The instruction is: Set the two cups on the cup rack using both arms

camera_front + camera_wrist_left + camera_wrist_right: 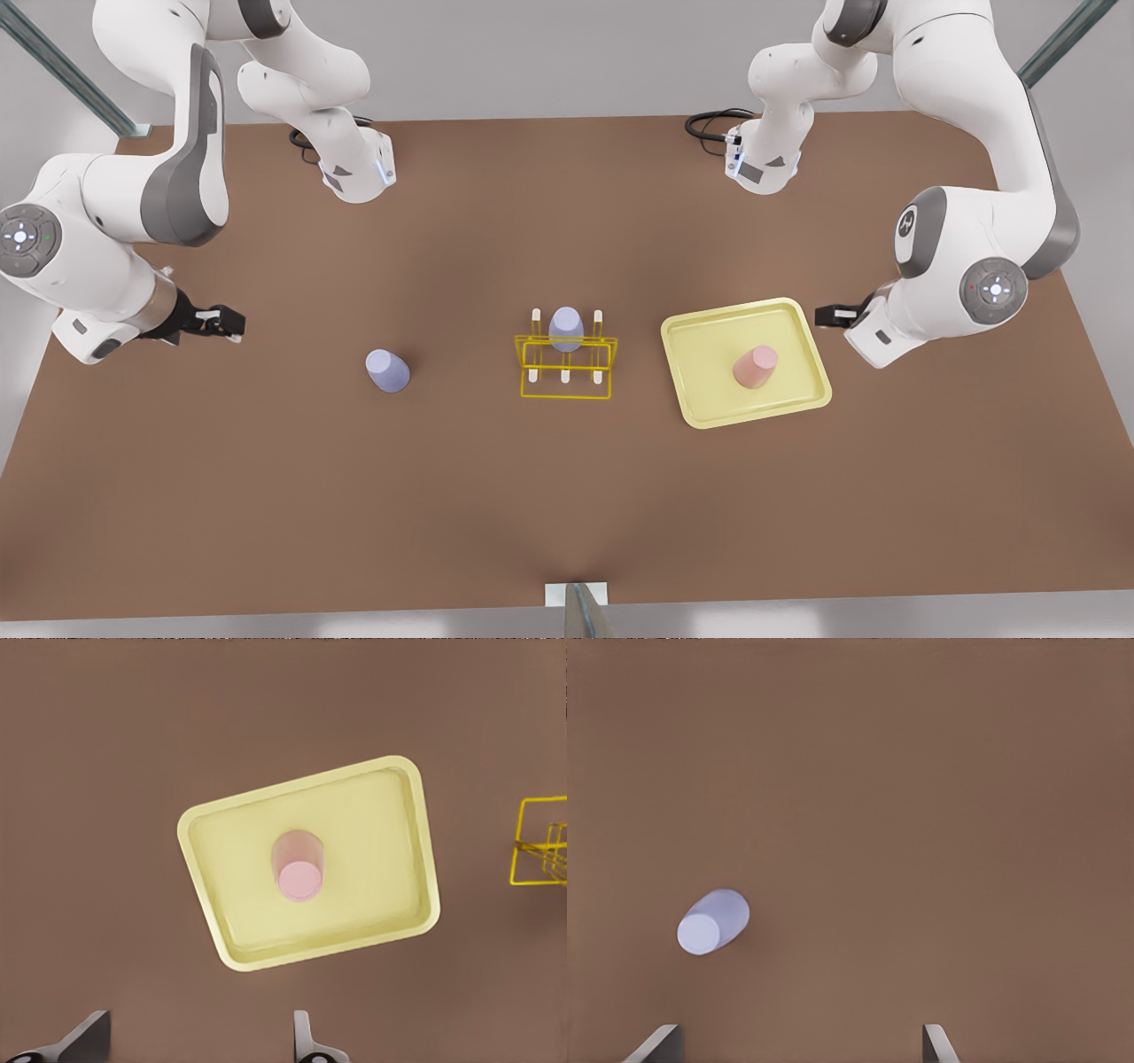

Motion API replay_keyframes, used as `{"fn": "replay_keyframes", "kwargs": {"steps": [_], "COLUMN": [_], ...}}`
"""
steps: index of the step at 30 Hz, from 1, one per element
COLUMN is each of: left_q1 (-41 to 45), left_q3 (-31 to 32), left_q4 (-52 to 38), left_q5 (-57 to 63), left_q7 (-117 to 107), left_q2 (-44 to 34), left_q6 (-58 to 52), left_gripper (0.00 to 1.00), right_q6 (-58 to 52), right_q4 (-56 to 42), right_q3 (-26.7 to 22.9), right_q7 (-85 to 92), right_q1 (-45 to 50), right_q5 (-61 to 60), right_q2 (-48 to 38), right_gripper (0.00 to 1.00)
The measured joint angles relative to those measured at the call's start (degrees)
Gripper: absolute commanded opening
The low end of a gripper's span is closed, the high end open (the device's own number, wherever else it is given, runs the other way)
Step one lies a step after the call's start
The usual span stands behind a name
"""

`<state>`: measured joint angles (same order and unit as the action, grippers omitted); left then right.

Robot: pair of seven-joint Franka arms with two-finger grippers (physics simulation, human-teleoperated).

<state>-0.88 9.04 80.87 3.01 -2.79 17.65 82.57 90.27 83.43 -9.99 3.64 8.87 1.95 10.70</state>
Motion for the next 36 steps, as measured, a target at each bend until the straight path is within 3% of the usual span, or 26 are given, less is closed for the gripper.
{"fn": "replay_keyframes", "kwargs": {"steps": [2,6,12,20,31,32,33,36], "left_q1": [0.01,2.06,2.61,2.46,2.63,2.63,2.63,2.63], "left_q3": [0.0,0.02,0.02,-0.26,-0.34,-0.34,-0.34,-0.34], "left_q4": [0.99,14.21,25.48,31.06,34.77,34.84,34.87,34.9], "left_q5": [-0.06,-0.16,-0.51,-0.97,-0.99,-0.98,-0.96,-0.87], "left_q7": [-0.06,-0.62,-1.57,-3.08,-4.78,-4.89,-5.01,-5.38], "left_q2": [-0.21,-2.65,2.14,5.93,8.33,8.5,8.59,8.68], "left_q6": [0.75,8.88,27.84,40.13,46.55,46.74,46.9,47.27], "left_gripper": [1.0,1.0,1.0,1.0,1.0,0.87,0.82,0.83], "right_q6": [0.36,1.16,11.3,29.82,41.15,42.02,42.78,44.5], "right_q4": [0.04,0.16,5.32,19.43,29.54,30.31,31.03,33.33], "right_q3": [0.0,0.29,0.52,0.92,0.94,0.94,0.94,0.94], "right_q7": [0.16,0.4,-0.59,-2.51,-7.93,-8.37,-8.78,-9.91], "right_q1": [-0.19,1.58,6.45,7.72,11.28,11.52,11.67,11.78], "right_q5": [-0.32,-0.39,-4.27,-8.64,-11.03,-11.06,-11.09,-11.13], "right_q2": [0.13,3.54,13.68,13.1,10.08,9.78,9.52,8.83], "right_gripper": [1.0,1.0,1.0,0.99,0.99,0.99,0.99,0.99]}}
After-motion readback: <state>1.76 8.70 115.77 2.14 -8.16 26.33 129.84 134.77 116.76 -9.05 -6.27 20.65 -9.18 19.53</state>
